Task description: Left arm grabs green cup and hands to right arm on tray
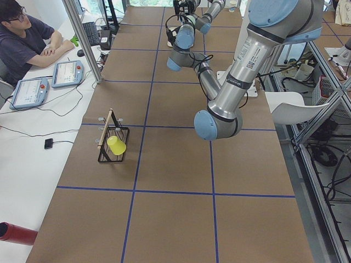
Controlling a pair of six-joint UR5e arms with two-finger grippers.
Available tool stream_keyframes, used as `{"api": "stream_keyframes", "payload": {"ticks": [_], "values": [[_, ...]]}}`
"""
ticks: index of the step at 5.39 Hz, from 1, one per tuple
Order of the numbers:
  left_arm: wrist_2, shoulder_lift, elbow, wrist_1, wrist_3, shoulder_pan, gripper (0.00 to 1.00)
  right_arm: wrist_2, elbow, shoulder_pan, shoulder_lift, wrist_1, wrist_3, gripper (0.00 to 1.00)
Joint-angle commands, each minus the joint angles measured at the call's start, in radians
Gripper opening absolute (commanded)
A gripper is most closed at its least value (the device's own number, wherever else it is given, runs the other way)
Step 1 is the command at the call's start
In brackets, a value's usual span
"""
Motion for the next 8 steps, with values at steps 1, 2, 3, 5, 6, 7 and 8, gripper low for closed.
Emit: {"api": "stream_keyframes", "payload": {"ticks": [1,2,3,5,6,7,8], "values": [[0.000,-0.010,0.004,0.000,-0.002,0.006,0.00,0.001,0.010,-0.004,0.019,-0.051,0.000,0.99],[0.000,-0.010,0.004,0.000,-0.002,0.006,0.00,0.001,0.011,-0.007,0.035,-0.074,0.000,0.97],[0.000,-0.010,0.003,0.000,-0.002,0.006,0.00,0.001,0.011,-0.007,0.035,-0.082,0.000,0.97],[0.000,-0.011,0.001,0.000,-0.002,0.006,0.00,0.003,0.011,-0.016,0.035,-0.082,0.000,0.80],[0.000,-0.011,0.001,0.000,-0.002,0.006,0.00,0.004,0.011,-0.016,0.035,-0.082,-0.006,0.67],[0.000,-0.011,0.003,0.000,0.000,0.006,0.00,0.006,0.014,-0.016,0.035,-0.081,-0.004,0.67],[0.000,-0.011,0.003,0.000,0.000,0.006,0.00,0.007,0.016,-0.016,0.035,-0.081,-0.003,0.59]]}}
